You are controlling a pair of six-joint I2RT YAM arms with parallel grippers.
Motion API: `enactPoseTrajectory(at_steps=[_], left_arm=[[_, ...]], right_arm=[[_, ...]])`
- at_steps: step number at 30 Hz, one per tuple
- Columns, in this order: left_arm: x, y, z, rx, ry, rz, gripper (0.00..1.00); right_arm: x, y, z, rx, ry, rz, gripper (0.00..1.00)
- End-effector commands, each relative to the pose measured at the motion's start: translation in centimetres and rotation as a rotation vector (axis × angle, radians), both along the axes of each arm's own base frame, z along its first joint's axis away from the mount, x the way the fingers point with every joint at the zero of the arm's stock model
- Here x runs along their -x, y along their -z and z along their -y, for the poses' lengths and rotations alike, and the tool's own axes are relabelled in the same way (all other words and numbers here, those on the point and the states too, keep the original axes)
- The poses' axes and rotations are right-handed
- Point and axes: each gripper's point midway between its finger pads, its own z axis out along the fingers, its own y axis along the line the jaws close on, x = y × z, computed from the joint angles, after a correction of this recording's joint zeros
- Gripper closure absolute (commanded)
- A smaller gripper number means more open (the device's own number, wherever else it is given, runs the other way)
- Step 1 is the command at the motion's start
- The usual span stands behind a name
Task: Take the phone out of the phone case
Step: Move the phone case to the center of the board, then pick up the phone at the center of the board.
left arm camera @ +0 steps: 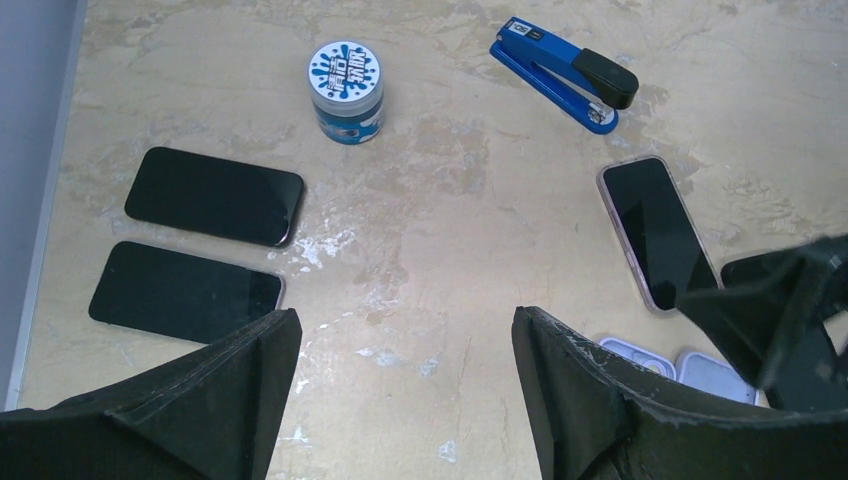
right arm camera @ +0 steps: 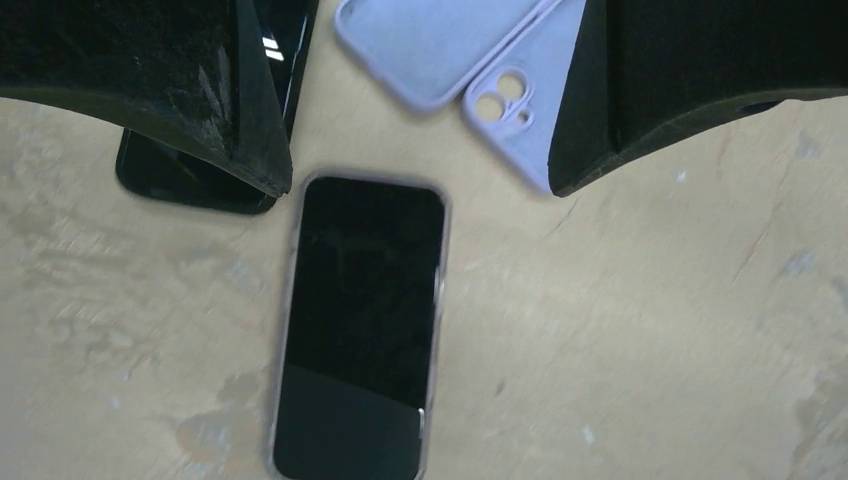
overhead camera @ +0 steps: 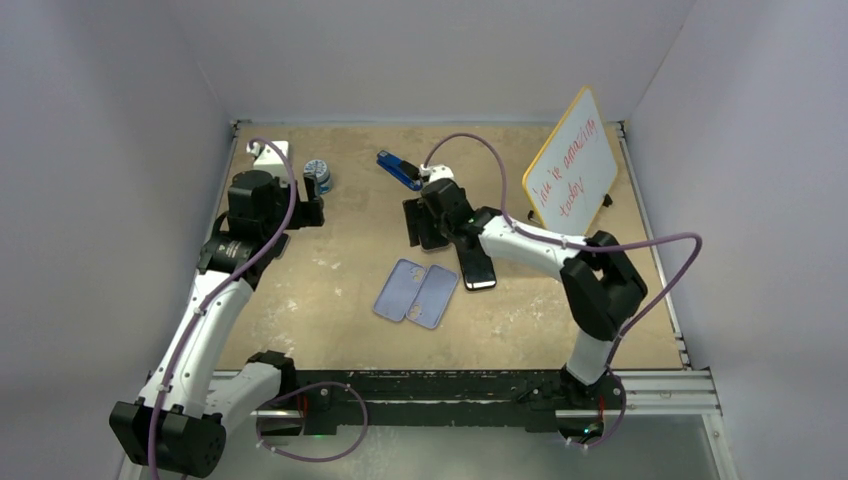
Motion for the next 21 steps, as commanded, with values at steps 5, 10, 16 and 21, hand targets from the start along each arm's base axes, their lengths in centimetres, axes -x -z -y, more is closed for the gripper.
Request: enactPoseTrajectory(at_steps=[5,10,16,21], left_arm=[[-0.3,-0.7,0.8,0.036,0.026,0.026,0.2],[-0.4,-0.6,1.3,0.047,0.047,0.022,0.2],[-0.4,-0.3,2.0,0.065,0.081,0.014,0.2],[-0.4,0.2,2.8,0.085,0.118,-0.008,0.2]], right_arm=[[-5.1,1.8,-0.6,-0.007,-0.04,-0.037,0.01],[-6.0,3.1,-1.0,0.027,-0.052,-0.076,0.01],[-6.0,5.4,-0.1,0.104,-0.015,-0.134,0.04],[-5.6,6.7,0.8,0.137,0.012,-0.161,0.1]])
